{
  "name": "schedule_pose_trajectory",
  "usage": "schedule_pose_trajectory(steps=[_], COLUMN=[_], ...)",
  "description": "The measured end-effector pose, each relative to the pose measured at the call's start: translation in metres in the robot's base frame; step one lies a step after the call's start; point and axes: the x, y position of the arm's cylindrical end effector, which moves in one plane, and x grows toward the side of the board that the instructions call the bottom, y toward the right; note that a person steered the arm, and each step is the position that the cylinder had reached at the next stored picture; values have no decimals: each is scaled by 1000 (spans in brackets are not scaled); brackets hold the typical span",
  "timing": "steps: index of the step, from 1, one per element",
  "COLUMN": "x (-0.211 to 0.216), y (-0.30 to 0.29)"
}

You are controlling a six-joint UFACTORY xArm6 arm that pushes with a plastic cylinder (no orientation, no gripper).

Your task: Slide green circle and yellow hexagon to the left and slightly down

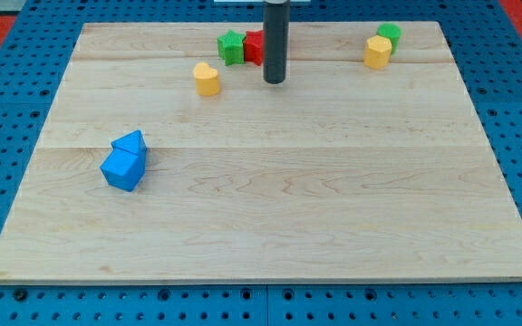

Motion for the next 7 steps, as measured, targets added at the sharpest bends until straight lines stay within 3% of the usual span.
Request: schedule_pose_trajectory(steps=[2, 5, 7], x=[-3, 5, -23], y=[12, 164, 214])
